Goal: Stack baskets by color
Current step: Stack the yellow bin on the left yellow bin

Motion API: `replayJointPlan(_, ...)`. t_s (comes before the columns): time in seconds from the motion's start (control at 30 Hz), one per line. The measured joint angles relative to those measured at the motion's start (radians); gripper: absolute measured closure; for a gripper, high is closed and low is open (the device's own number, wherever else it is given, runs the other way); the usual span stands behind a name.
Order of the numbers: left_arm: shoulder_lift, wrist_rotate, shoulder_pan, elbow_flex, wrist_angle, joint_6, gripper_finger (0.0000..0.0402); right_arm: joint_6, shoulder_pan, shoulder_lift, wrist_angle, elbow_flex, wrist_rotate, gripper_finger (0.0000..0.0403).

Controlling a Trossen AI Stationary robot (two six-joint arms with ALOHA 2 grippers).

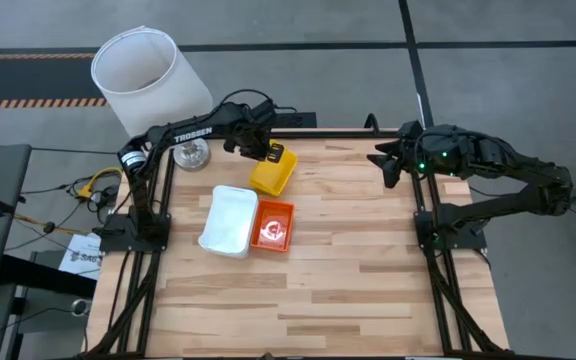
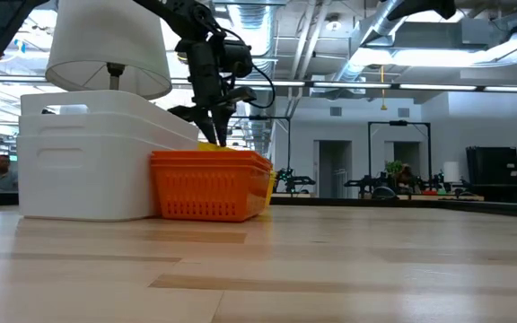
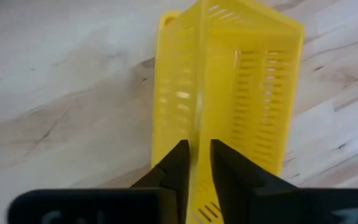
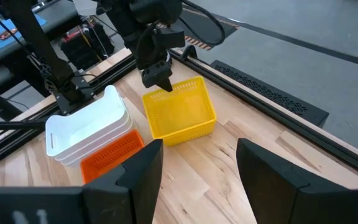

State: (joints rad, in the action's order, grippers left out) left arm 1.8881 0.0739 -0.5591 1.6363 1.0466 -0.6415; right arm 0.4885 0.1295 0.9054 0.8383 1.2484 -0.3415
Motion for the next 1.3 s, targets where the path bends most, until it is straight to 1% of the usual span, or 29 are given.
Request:
replayJointPlan(0.17,0.0,0.04,-0.002,0.0,-0.017,0.001,0.0303,-0.003,0.0,0.0,0.0,0.0,0.0,0.0178)
replayJointPlan(0.23,0.0,0.045,-0.002,0.0,-0.016,0.0,0.0292,-0.003,0.0,0.0,0.0,0.0,0.0,0.0178)
replayJointPlan(0.3,0.0,0.034,-0.002,0.0,-0.008,-0.008,0.0291,-0.003,0.0,0.0,0.0,0.0,0.0,0.0178)
replayJointPlan(0.37,0.0,0.02,-0.004,0.0,0.004,-0.008,0.0303,-0.003,0.0,0.0,0.0,0.0,0.0,0.0178)
replayJointPlan(0.53,0.005,-0.052,0.006,0.0,0.028,0.031,0.0364,-0.003,0.0,0.0,0.0,0.0,0.0,0.0178)
replayJointPlan(0.6,0.009,-0.056,0.008,0.0,0.038,0.048,0.0384,-0.003,0.0,0.0,0.0,0.0,0.0,0.0178)
replayJointPlan(0.67,0.01,-0.056,0.012,0.0,0.035,0.056,0.0396,-0.003,0.0,0.0,0.0,0.0,0.0,0.0178)
replayJointPlan(1.0,0.002,-0.046,0.004,0.008,0.043,0.036,0.0401,0.001,0.0,0.0,0.002,0.0,0.0,0.0178)
replayJointPlan(1.2,0.001,0.013,0.003,0.056,0.04,0.039,0.0401,0.002,0.0,0.0,0.019,0.0,0.0,0.0178)
replayJointPlan(1.3,0.002,0.067,0.003,0.078,0.034,0.033,0.0401,0.002,0.0,0.0,0.025,0.0,0.0,0.0178)
